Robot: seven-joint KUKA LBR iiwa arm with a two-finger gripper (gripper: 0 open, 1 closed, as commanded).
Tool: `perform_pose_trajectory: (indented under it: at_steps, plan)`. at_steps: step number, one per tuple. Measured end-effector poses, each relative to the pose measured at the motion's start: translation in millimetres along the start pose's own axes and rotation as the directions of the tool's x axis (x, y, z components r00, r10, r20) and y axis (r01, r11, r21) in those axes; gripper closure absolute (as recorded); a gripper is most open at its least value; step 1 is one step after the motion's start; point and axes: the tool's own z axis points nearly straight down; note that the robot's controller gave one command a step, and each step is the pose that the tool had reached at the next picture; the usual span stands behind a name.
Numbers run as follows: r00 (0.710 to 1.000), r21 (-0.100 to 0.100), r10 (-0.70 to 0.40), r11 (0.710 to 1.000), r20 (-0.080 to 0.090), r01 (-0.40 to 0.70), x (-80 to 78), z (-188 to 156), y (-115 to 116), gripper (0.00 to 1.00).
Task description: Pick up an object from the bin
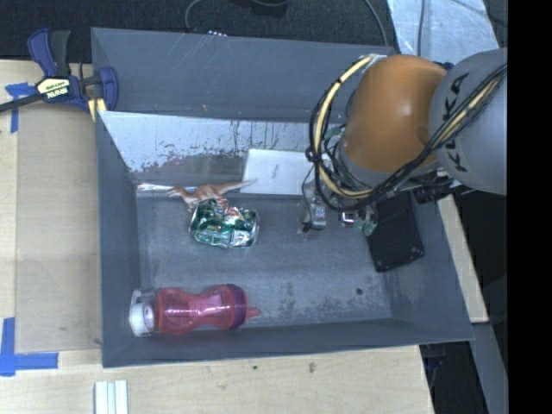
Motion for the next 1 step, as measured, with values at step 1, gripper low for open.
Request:
perform_pose_trajectory:
  at_steps: [1]
  plan:
    - [0.99, -0.001, -0.143, 0.99, 0.0, 0.143, 11.4, 10.0, 26.1, 1.0]
